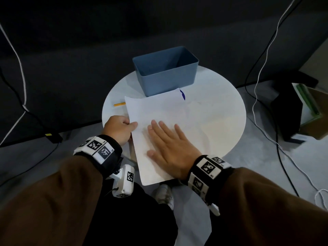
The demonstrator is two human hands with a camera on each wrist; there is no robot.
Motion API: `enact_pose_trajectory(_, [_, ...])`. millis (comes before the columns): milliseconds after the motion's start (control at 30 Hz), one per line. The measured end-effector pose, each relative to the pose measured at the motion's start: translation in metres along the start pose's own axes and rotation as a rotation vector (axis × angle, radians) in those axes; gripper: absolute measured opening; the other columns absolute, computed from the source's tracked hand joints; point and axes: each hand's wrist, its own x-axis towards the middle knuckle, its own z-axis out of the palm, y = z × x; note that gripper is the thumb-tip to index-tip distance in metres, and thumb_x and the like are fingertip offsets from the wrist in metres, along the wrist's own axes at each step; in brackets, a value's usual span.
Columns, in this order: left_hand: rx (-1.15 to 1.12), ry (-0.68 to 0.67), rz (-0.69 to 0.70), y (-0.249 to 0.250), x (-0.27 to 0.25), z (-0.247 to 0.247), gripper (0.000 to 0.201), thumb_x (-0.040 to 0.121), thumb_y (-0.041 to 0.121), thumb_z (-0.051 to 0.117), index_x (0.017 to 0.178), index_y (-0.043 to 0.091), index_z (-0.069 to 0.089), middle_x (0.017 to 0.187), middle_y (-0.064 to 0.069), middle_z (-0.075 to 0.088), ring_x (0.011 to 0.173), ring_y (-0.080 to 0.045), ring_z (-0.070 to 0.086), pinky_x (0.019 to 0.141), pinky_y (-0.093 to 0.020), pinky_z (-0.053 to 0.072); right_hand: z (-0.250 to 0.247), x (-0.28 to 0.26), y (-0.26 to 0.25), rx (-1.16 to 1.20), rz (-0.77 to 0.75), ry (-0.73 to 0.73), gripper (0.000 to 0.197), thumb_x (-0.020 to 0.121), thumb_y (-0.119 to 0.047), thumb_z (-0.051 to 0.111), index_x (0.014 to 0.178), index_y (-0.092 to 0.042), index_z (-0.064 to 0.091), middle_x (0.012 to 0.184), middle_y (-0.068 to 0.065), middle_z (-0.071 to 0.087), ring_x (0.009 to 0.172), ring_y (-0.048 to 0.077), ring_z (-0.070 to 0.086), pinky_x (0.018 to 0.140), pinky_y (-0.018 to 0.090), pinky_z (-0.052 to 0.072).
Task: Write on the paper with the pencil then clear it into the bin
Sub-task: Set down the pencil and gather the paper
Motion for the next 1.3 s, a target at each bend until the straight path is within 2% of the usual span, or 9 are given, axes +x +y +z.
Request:
enact_pose_trajectory(133, [-0.008,-0.021,0.004,0.000,-0.001,-0.002,0.024,0.088,0.023,0.071,0.071,0.007,0.067,0.076,-0.012,0.073,0.073,-0.032,0.072,0.078,-0.050,0.060,-0.001,-0.011,0.048,-0.095,0.129,0.002,0.085,0.090,-0.066,-0.009,0.163,-0.022,-0.008,0.168,-0.006,-0.018,0.155,0.012,-0.016,0.126,0.049,-0.006])
enact_pose_trajectory(300, [-0.016,0.001,0.010,0.001,-0.003,-0.002,0.025,0.087,0.021,0.071,0.070,0.004,0.066,0.074,-0.013,0.072,0.070,-0.033,0.071,0.074,-0.049,0.060,-0.023,-0.022,0.092,-0.060,0.312,0.003,0.077,0.099,-0.062,0.002,0.162,-0.020,-0.013,0.168,-0.004,-0.022,0.155,0.012,-0.019,0.126,0.044,-0.012])
enact_pose_trajectory(467, [-0.022,0.017,0.019,0.003,-0.006,0.000,0.024,0.089,0.019,0.070,0.071,0.003,0.066,0.069,-0.011,0.069,0.062,-0.029,0.067,0.061,-0.036,0.059,-0.020,0.003,0.026,0.041,0.137,0.040,0.087,0.090,-0.067,-0.007,0.162,-0.019,-0.010,0.168,-0.003,-0.019,0.155,0.013,-0.016,0.126,0.045,-0.009])
enact_pose_trajectory(600, [-0.021,-0.005,0.037,0.003,-0.006,-0.004,0.024,0.090,0.019,0.070,0.069,0.009,0.064,0.064,-0.006,0.067,0.053,-0.021,0.063,0.053,-0.028,0.053,-0.003,0.017,-0.024,0.058,-0.017,-0.009,0.075,0.102,-0.059,0.006,0.163,-0.018,-0.007,0.170,-0.003,-0.015,0.155,0.013,-0.016,0.125,0.044,-0.012])
enact_pose_trajectory(767, [-0.040,-0.027,0.042,0.000,-0.004,-0.006,0.025,0.091,0.019,0.070,0.069,0.009,0.061,0.066,-0.003,0.067,0.056,-0.021,0.065,0.048,-0.024,0.051,-0.006,0.006,0.044,-0.108,0.164,-0.016,0.102,0.078,-0.077,-0.023,0.162,-0.020,-0.010,0.169,-0.003,-0.018,0.156,0.014,-0.014,0.126,0.050,-0.005])
enact_pose_trajectory(900, [-0.074,-0.034,0.031,-0.001,-0.004,-0.006,0.028,0.091,0.017,0.070,0.065,0.011,0.060,0.063,0.001,0.065,0.056,-0.020,0.063,0.052,-0.026,0.051,-0.023,-0.003,0.077,-0.082,0.345,-0.014,0.083,0.094,-0.066,-0.006,0.162,-0.018,-0.011,0.169,-0.001,-0.019,0.156,0.015,-0.016,0.126,0.048,-0.009])
enact_pose_trajectory(1100, [-0.061,-0.065,0.027,0.001,-0.004,-0.007,0.031,0.089,0.019,0.071,0.063,0.009,0.059,0.043,0.001,0.055,0.038,-0.011,0.050,0.045,-0.021,0.041,-0.010,0.036,-0.021,0.130,0.072,0.026,0.071,0.106,-0.055,0.014,0.163,-0.018,-0.007,0.170,-0.003,-0.016,0.156,0.013,-0.016,0.126,0.045,-0.009])
enact_pose_trajectory(1200, [-0.060,-0.100,0.029,0.001,-0.004,-0.008,0.029,0.090,0.020,0.069,0.066,0.006,0.061,0.041,-0.001,0.054,0.037,-0.010,0.049,0.051,-0.026,0.040,0.003,0.042,-0.031,0.034,0.051,-0.030,0.077,0.100,-0.060,0.001,0.163,-0.017,-0.005,0.170,-0.001,-0.013,0.156,0.014,-0.014,0.126,0.049,-0.007])
enact_pose_trajectory(1300, [-0.032,-0.093,0.027,0.000,-0.004,-0.009,0.028,0.090,0.021,0.069,0.071,0.000,0.064,0.043,0.000,0.056,0.040,-0.009,0.049,0.057,-0.026,0.040,-0.002,0.034,0.014,-0.064,0.145,-0.015,0.094,0.082,-0.066,-0.014,0.163,-0.019,-0.007,0.170,-0.002,-0.014,0.156,0.015,-0.012,0.125,0.050,-0.007])
